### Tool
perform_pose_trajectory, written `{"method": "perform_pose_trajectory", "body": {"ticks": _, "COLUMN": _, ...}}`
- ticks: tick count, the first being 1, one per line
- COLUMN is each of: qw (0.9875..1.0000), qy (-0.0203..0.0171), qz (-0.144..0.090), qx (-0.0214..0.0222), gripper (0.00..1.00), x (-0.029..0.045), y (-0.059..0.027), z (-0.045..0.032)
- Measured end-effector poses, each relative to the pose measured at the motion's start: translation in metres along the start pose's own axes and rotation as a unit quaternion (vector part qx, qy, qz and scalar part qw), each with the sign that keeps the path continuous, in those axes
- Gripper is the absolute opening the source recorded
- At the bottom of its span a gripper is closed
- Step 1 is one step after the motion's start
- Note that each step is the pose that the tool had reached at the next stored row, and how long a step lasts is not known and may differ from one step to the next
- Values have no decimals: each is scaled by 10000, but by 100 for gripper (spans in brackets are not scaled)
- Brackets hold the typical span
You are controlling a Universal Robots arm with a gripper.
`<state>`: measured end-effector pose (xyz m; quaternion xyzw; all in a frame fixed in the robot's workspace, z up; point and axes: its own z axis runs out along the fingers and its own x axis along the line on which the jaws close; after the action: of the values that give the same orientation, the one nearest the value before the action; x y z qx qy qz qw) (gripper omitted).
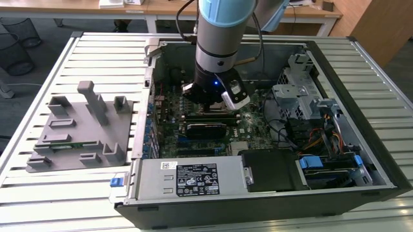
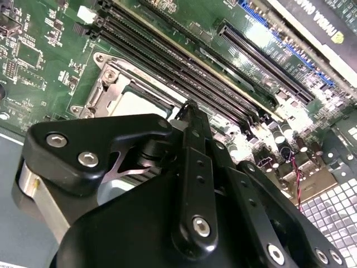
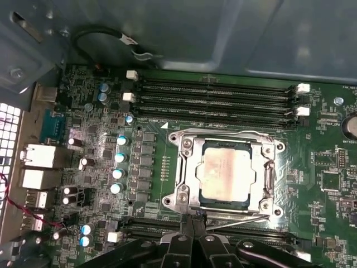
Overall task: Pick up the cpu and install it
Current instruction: 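Install the second cpu locking lever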
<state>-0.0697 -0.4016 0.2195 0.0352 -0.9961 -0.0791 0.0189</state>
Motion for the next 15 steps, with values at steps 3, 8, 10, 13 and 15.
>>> {"method": "perform_pose_trajectory", "body": {"ticks": 3, "qw": 10000, "qy": -1, "qz": -1, "qx": -26, "gripper": 11, "x": 3, "y": -36, "z": -5}}
{"method": "perform_pose_trajectory", "body": {"ticks": 8, "qw": 10000, "qy": 0, "qz": -1, "qx": -33, "gripper": 11, "x": 9, "y": -56, "z": -9}}
{"method": "perform_pose_trajectory", "body": {"ticks": 10, "qw": 10000, "qy": -1, "qz": -1, "qx": -35, "gripper": 11, "x": 16, "y": -56, "z": -7}}
{"method": "perform_pose_trajectory", "body": {"ticks": 13, "qw": 10000, "qy": 0, "qz": -1, "qx": -35, "gripper": 11, "x": 43, "y": -57, "z": 7}}
{"method": "perform_pose_trajectory", "body": {"ticks": 15, "qw": 10000, "qy": 3, "qz": -1, "qx": -35, "gripper": 11, "x": 64, "y": -62, "z": 49}}
